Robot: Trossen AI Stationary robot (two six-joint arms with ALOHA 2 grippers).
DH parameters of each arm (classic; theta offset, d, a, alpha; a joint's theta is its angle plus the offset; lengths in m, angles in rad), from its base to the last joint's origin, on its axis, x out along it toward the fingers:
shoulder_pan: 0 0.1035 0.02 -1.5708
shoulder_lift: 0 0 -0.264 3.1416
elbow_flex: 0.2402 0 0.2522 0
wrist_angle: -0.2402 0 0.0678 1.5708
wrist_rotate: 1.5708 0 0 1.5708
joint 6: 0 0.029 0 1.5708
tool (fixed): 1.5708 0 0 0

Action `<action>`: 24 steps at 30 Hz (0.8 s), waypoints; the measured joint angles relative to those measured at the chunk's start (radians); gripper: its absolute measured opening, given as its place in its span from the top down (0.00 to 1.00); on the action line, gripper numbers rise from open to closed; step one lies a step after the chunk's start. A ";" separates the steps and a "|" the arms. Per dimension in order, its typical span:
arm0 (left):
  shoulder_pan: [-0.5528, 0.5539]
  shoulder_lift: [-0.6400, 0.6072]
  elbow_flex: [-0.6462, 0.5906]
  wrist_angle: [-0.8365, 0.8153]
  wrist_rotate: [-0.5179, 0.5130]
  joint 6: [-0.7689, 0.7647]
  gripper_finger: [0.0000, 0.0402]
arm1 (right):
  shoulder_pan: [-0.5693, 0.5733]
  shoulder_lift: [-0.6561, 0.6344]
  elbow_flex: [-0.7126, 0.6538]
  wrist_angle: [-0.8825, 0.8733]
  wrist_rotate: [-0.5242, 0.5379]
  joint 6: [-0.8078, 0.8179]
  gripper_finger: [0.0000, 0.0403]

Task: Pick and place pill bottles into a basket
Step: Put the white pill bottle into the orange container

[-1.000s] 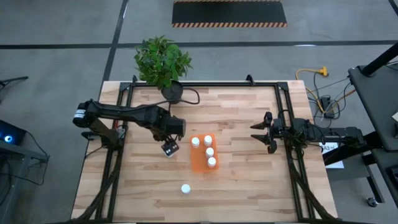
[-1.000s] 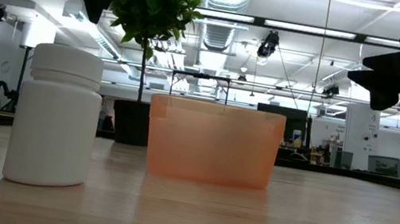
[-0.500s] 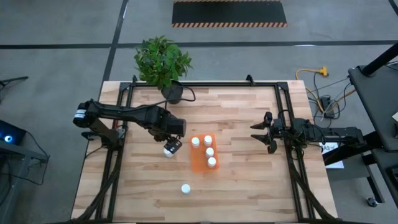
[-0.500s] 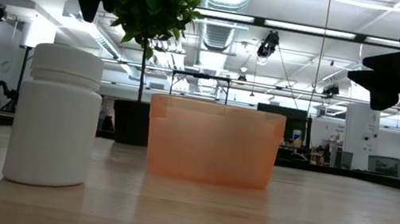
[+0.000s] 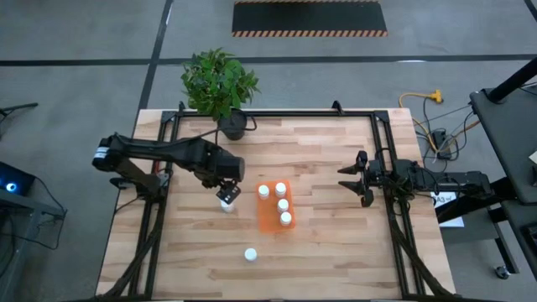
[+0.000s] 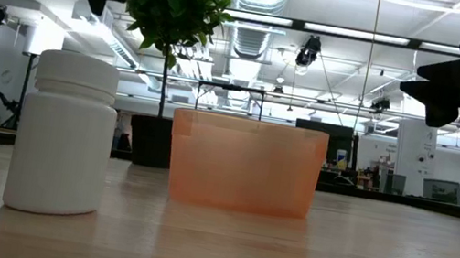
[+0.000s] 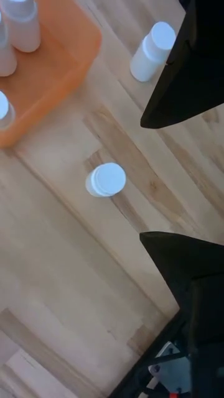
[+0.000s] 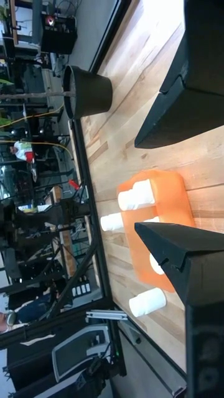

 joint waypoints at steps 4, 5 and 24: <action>0.000 -0.006 0.000 0.002 -0.001 -0.001 0.33 | 0.000 -0.001 0.000 0.000 0.000 0.000 0.52; -0.001 -0.006 0.000 0.001 -0.002 -0.002 0.33 | 0.000 -0.001 0.000 -0.001 0.000 0.000 0.52; 0.001 -0.007 0.000 0.003 0.000 -0.098 0.33 | 0.000 0.000 0.000 0.000 0.000 0.000 0.52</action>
